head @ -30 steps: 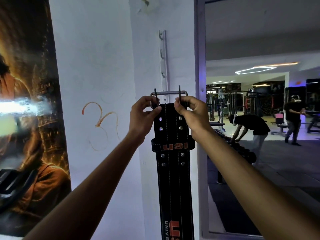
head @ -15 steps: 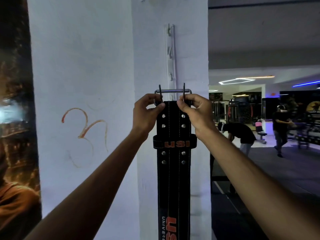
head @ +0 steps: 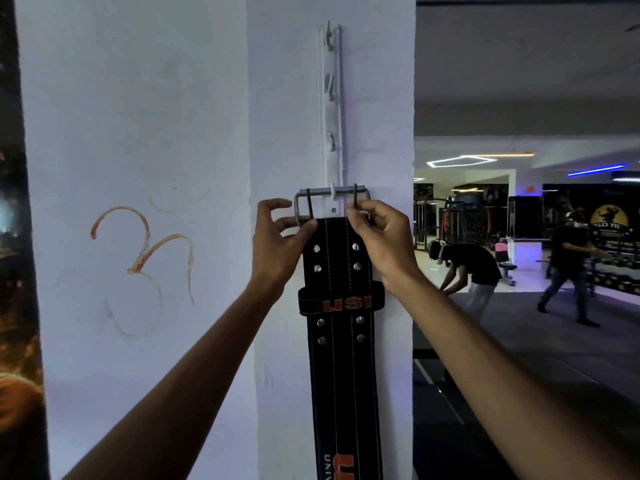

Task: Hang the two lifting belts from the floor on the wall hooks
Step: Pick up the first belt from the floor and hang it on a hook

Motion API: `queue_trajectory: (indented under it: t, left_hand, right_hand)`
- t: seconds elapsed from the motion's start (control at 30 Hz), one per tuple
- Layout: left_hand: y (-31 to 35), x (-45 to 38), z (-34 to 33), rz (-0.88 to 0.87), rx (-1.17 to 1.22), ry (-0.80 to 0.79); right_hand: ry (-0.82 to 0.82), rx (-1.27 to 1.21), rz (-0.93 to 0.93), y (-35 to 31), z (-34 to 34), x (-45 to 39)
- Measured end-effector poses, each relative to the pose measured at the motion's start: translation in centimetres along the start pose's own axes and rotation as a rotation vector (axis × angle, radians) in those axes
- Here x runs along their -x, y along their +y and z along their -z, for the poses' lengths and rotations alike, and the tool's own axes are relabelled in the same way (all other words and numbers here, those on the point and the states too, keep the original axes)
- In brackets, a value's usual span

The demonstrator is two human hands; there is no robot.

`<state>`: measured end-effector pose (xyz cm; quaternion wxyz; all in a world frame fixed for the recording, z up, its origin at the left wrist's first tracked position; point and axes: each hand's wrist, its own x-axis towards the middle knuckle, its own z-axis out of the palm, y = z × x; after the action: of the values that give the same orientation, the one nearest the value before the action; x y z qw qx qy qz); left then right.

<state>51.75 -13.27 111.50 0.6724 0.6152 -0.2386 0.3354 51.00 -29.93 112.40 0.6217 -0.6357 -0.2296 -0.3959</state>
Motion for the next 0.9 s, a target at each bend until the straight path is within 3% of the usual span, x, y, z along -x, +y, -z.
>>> queue_trajectory:
  t: [0.13,0.27,0.4,0.6,0.67,0.77,0.83,0.9]
  left_hand:
    - [0.9,-0.4,-0.3,0.045,-0.032,0.019]
    - [1.5,-0.9,-0.8,0.077,-0.077,0.061]
    - [1.4,-1.3,-0.8,0.114,-0.086,0.085]
    - [0.9,0.3,-0.2,0.149,-0.014,0.053]
    - [0.4,1.1,0.2,0.106,-0.069,0.084]
    - [0.0,3.2,0.8,-0.059,-0.301,0.222]
    - [-0.1,5.1,1.1,-0.138,-0.374,0.262]
    - [-0.6,7.3,1.7,-0.152,-0.400,0.244]
  right_hand:
    - [0.076,0.175,0.081,0.2,-0.5,0.0]
    - [0.165,0.155,0.005,-0.2,-0.4,-0.3]
    - [0.190,0.128,-0.107,-0.5,-0.5,-1.0]
    - [0.154,0.137,-0.050,-0.1,-0.1,1.0]
    - [0.193,0.223,0.030,0.2,0.0,2.3]
    - [0.250,0.544,0.370,0.4,0.1,5.0]
    - [0.205,0.642,0.533,0.7,0.2,7.1]
    - [0.115,0.663,0.566,1.3,0.1,9.7]
